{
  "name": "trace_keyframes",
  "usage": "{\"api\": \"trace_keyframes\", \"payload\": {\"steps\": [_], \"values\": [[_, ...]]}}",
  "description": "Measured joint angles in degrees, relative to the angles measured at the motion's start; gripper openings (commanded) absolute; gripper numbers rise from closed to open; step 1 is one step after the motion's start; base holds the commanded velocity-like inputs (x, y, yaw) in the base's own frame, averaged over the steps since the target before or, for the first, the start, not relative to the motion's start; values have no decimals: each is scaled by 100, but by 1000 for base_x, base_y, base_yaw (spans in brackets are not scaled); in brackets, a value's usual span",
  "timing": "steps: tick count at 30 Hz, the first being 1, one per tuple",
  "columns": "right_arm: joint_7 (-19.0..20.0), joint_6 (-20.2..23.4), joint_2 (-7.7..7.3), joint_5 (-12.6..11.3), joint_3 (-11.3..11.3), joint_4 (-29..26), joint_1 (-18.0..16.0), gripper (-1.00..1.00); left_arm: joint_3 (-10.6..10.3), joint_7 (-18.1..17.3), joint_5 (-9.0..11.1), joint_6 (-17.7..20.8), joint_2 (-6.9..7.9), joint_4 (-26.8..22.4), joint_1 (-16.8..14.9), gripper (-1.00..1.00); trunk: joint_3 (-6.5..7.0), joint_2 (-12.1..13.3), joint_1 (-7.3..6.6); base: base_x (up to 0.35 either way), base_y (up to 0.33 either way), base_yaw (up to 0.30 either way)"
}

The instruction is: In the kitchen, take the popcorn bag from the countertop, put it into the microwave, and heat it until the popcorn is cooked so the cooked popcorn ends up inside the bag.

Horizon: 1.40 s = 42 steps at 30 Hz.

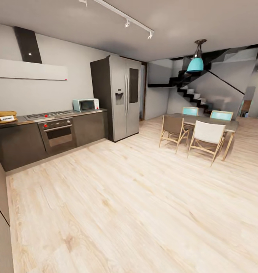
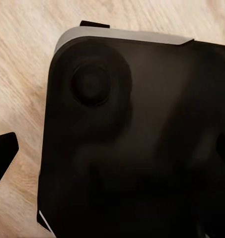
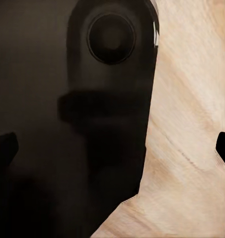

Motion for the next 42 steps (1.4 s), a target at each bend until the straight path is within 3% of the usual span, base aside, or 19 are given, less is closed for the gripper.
{"api": "trace_keyframes", "payload": {"steps": [13, 16, 17, 19, 21, 28, 42], "values": [[-3, -8, 19, 37, -5, -12, 0, 100, 7, 7, 49, -11, -2, 0, 0, 100, 0, 0, 0, 323, 0, 0], [-3, -9, 36, 48, -1, -13, 0, 100, 5, 7, 276, -9, 0, 0, 0, 100, 0, 0, 0, 323, 0, 0], [-3, -9, 44, 51, -1, -14, 0, 100, 2, 6, 465, -8, 0, 0, 0, 100, 0, 0, 0, 323, 0, 0], [0, -9, 45, 51, 6, -14, 0, 100, -7, 8, 626, -7, 0, 6, 0, 100, 0, 0, 0, 323, 0, 0], [-3, -14, 57, 52, 14, -13, 0, 100, -9, 9, 673, -7, 0, 14, 0, 100, 0, 0, 0, 323, 0, 0], [-3, -271, 49, 46, 24, -14, 0, 100, -10, 9, 691, -7, 0, 19, 0, 100, 1, 0, 0, 323, 0, 0], [14, -261, 40, 29, 38, -12, 0, 100, -10, 9, 700, -8, 0, 20, 0, 100, 1, 0, 0, 323, 0, 91]]}}
